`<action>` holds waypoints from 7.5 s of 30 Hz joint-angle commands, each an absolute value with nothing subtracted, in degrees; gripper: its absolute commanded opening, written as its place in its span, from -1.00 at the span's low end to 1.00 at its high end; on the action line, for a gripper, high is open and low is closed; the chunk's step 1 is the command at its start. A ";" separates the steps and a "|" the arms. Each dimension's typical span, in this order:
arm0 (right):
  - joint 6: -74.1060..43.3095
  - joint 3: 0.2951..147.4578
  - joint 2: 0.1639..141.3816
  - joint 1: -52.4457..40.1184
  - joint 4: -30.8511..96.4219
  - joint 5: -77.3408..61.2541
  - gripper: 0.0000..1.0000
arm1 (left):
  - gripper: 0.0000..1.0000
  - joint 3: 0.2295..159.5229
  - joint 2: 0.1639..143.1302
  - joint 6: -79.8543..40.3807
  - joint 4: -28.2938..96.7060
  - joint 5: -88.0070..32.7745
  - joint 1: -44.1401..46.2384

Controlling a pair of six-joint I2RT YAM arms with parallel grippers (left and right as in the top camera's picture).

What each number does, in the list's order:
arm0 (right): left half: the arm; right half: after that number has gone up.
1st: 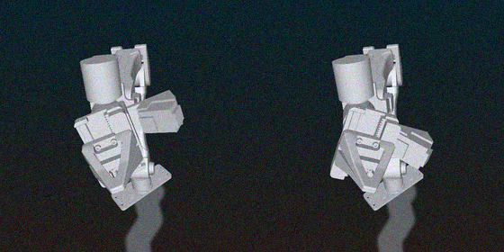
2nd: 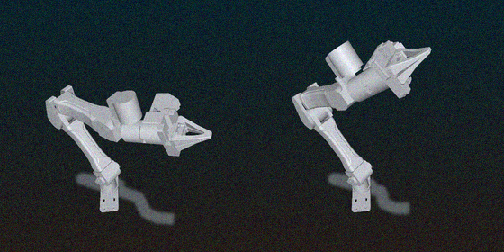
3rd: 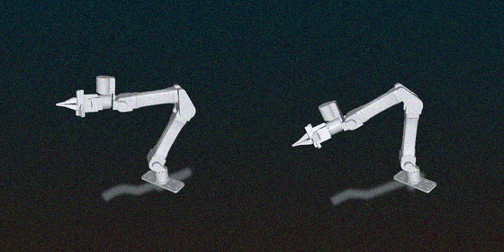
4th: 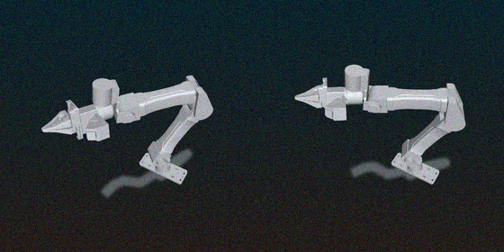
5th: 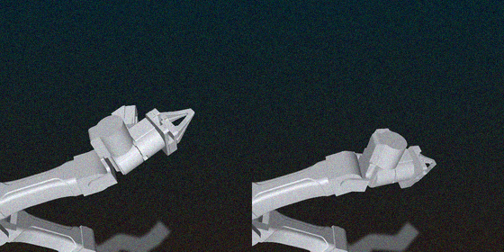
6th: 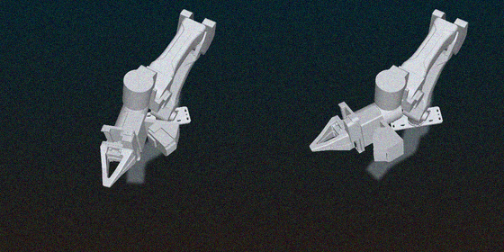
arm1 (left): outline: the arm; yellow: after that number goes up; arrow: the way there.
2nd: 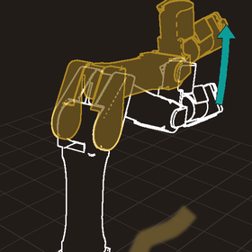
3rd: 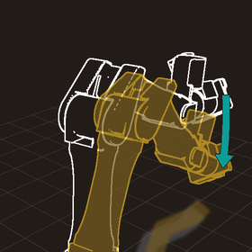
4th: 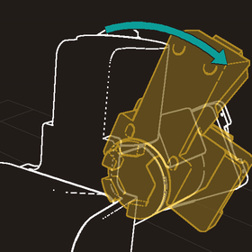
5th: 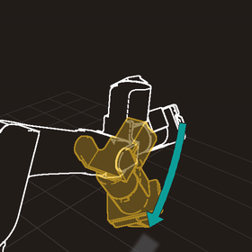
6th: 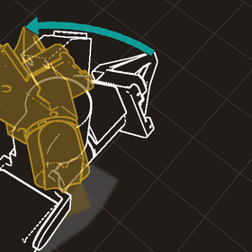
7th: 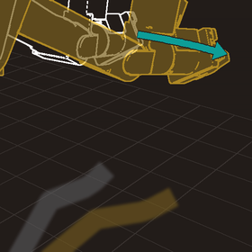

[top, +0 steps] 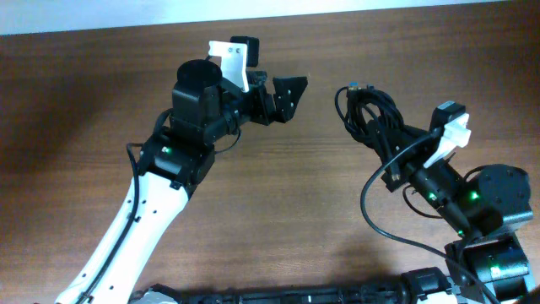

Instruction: Untangle cables

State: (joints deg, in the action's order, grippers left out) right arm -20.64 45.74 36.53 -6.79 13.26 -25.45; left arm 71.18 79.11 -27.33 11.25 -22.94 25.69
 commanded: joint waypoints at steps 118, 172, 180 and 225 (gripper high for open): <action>-15.64 46.41 39.75 -6.72 21.76 -6.11 0.97 | -1.00 72.10 78.19 -54.65 3.57 -43.44 25.43; -13.74 46.41 45.10 -6.68 12.71 16.60 0.97 | -1.00 72.10 78.19 -61.60 6.07 -49.08 28.88; -13.72 46.41 45.10 -6.70 14.83 25.17 0.97 | -1.00 72.10 78.19 -49.10 5.10 -46.06 22.70; -1.89 46.44 44.99 -6.68 15.11 -43.99 -0.09 | -1.00 72.10 78.19 16.08 14.66 -51.68 23.09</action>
